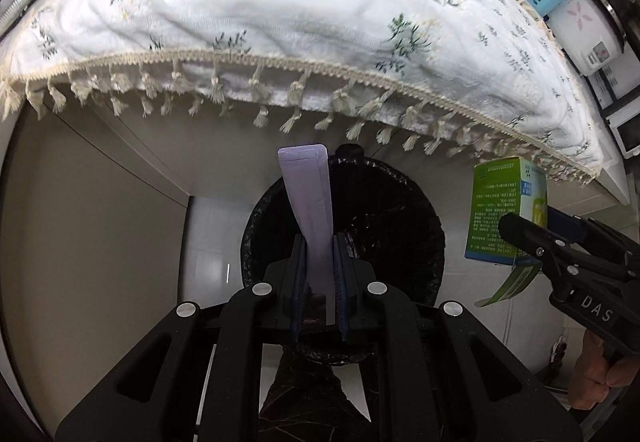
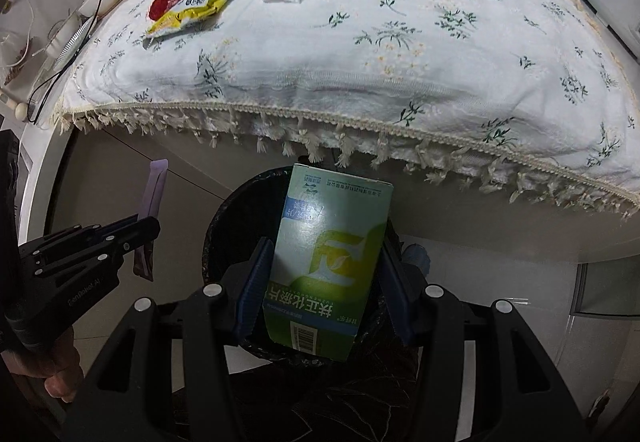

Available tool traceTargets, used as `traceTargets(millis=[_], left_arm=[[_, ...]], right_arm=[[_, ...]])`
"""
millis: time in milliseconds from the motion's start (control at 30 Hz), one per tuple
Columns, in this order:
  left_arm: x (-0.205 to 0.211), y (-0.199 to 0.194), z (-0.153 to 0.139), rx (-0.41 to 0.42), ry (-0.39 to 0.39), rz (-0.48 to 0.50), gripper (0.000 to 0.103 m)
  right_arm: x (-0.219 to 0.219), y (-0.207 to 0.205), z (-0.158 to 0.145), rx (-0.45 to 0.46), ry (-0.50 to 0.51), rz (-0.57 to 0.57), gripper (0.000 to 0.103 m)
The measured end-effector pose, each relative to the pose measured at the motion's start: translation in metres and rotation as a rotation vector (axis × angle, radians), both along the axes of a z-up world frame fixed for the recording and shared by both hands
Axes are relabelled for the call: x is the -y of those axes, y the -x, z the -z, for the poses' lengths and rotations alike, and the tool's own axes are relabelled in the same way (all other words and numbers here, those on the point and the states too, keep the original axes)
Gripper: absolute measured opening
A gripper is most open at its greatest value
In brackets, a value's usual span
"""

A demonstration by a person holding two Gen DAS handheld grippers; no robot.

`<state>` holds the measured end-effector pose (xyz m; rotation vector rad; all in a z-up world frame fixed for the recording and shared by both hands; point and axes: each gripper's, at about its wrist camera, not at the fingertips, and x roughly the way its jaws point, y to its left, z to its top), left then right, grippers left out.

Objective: Collect trash
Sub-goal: 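Lower both tools over the black bin and open them to drop items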

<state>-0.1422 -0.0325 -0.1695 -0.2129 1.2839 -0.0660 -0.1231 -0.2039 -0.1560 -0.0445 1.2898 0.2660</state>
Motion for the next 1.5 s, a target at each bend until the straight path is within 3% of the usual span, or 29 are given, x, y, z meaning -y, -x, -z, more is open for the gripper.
traceTargets(millis=[133, 533, 1200, 1367, 1500], left_arm=[[0.004, 0.001, 0.017, 0.012, -0.04, 0.01, 0.013], [0.023, -0.001, 0.06, -0.013, -0.033, 0.061, 0.013], [0.114, -0.016, 0.092, -0.036, -0.052, 0.312, 0.013], [0.107, -0.014, 0.086, -0.012, -0.054, 0.292, 0.019], [0.091, -0.012, 0.077, 0.008, -0.051, 0.247, 0.041]], right_arm=[[0.001, 0.0, 0.024, -0.036, 0.005, -0.009, 0.05], [0.011, 0.002, 0.068, -0.09, 0.031, 0.001, 0.05], [0.076, 0.009, 0.068, -0.082, 0.051, 0.133, 0.05], [0.074, 0.01, 0.067, -0.076, 0.048, 0.126, 0.05], [0.058, 0.006, 0.071, -0.071, 0.046, 0.104, 0.05]])
